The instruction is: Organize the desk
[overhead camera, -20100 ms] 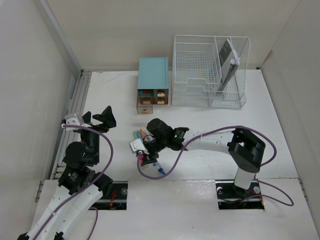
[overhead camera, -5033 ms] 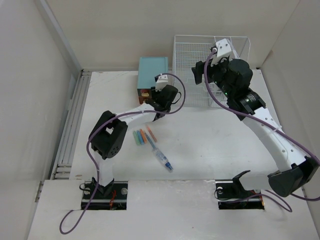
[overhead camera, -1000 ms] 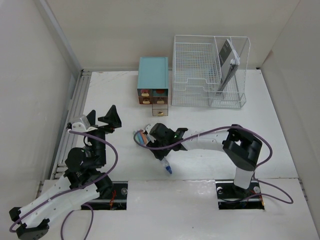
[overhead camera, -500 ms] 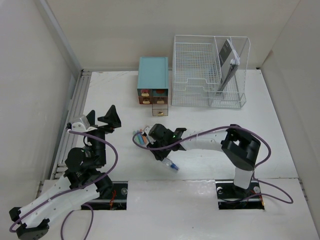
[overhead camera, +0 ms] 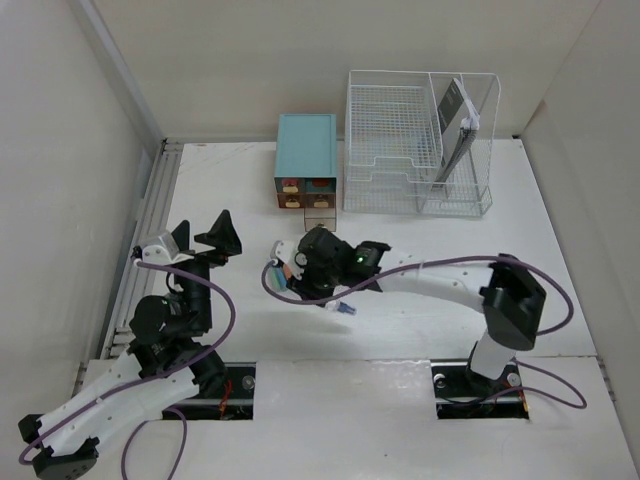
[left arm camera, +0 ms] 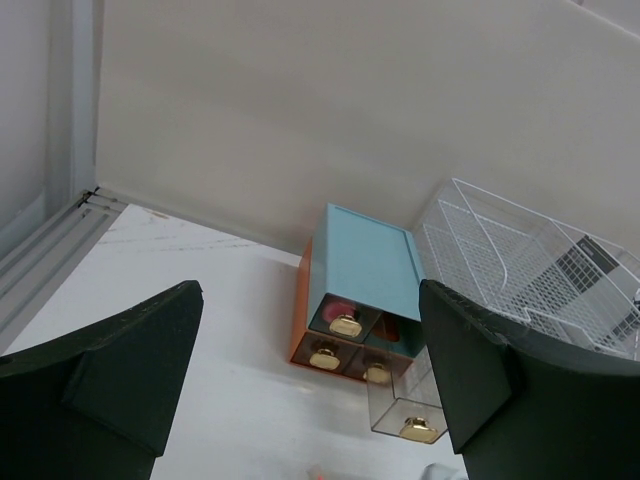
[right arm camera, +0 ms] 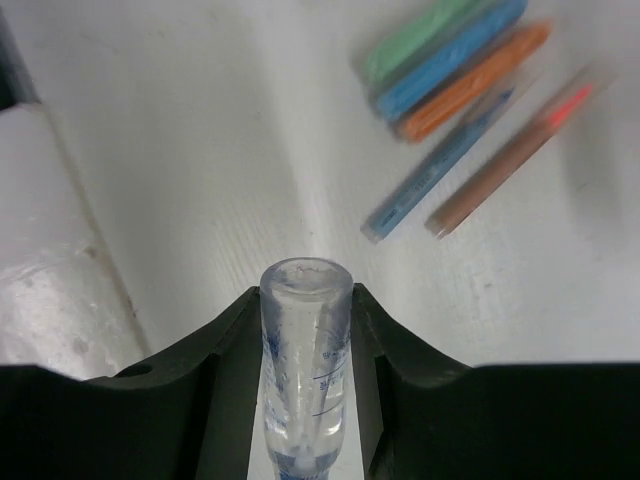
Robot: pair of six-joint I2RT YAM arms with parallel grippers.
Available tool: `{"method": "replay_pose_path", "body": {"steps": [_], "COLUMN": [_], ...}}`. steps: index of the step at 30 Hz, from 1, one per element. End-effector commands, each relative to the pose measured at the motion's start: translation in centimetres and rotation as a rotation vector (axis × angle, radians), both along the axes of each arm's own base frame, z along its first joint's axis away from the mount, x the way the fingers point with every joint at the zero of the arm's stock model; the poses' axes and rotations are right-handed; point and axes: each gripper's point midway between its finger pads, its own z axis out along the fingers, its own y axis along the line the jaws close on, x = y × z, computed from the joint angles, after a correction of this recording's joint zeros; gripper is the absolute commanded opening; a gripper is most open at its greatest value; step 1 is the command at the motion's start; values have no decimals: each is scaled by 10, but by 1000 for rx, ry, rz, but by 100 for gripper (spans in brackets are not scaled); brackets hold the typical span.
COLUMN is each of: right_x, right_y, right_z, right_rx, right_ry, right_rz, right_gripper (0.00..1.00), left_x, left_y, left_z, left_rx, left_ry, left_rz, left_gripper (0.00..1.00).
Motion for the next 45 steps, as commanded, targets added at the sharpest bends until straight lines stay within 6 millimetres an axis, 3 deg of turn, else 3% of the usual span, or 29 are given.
{"method": "replay_pose_path", "body": {"steps": [1, 3, 7, 9, 14, 16, 17, 19, 21, 24, 28, 29, 32, 33, 35, 36, 38, 39, 45], "right_x": [13, 21, 61, 71, 122, 130, 145, 158, 160, 162, 165, 168, 173, 176, 182, 187, 190, 200, 214], "right_y": [23, 22, 14, 12, -6, -4, -13, -13, -13, -5, 7, 11, 18, 21, 25, 28, 32, 31, 31], "right_z": [116, 143, 202, 216, 253, 255, 255, 253, 266, 258, 265, 256, 257, 247, 246, 233, 227, 221, 202], "right_rx": [250, 290, 366, 402, 507, 570, 583, 621, 682, 714, 744, 748, 763, 759, 757, 747, 748, 743, 745], "right_ry": [-226, -289, -417, -440, -512, -482, -478, -449, -432, -383, -404, -378, -379, -349, -356, -326, -303, -296, -242], "right_rz": [152, 164, 158, 201, 221, 282, 276, 315, 388, 445, 488, 501, 525, 526, 531, 522, 528, 516, 522], "right_gripper": [0, 0, 0, 0, 0, 0, 0, 0, 0, 0, 0, 0, 0, 0, 0, 0, 0, 0, 0], "left_x": [-5, -5, -7, -7, -7, -7, -7, -7, -6, -4, -4, -4, -4, -4, -4, -4, -4, -4, -3], "left_y": [10, 10, 13, 13, 13, 13, 13, 13, 11, 9, 9, 9, 9, 9, 9, 9, 9, 9, 8], "left_z": [9, 9, 10, 10, 10, 10, 10, 10, 9, 7, 7, 7, 7, 7, 7, 7, 7, 7, 6], "left_rx": [-46, -46, -61, -61, -61, -61, -61, -61, -54, -47, -47, -38, -38, -38, -38, -38, -38, -38, -31], "left_ry": [-35, -34, -46, -47, -47, -47, -47, -47, -41, -35, -35, -34, -34, -34, -34, -34, -34, -34, -29], "left_rz": [21, 21, 21, 21, 21, 21, 21, 21, 21, 21, 21, 23, 23, 23, 23, 23, 23, 23, 23], "left_gripper": [88, 88, 88, 88, 88, 88, 88, 88, 88, 88, 88, 88, 88, 88, 88, 88, 88, 88, 88]}}
